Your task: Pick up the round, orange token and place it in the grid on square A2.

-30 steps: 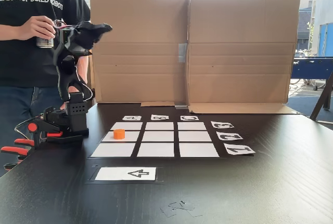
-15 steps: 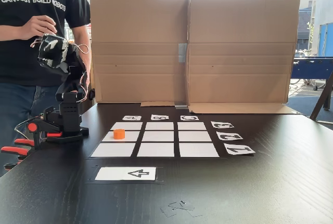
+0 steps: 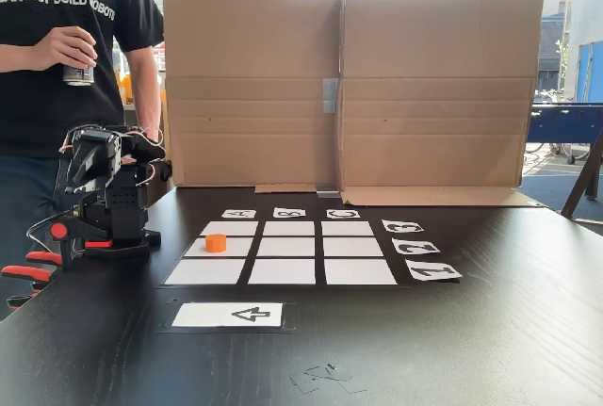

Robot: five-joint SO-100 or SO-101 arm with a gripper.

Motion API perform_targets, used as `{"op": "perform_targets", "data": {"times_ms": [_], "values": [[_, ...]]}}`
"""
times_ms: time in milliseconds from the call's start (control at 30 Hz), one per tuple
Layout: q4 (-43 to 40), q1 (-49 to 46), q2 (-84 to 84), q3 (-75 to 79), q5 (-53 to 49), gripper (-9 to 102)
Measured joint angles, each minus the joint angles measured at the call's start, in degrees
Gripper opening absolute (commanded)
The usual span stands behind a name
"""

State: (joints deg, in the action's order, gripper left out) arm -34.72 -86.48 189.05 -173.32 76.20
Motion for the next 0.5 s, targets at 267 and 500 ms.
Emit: {"op": "perform_targets", "data": {"times_ms": [267,500], "values": [[-2.29,-2.29,1.32,-1.76,0.09,0],[-3.25,-2.37,0.79,-1.76,0.09,1]]}}
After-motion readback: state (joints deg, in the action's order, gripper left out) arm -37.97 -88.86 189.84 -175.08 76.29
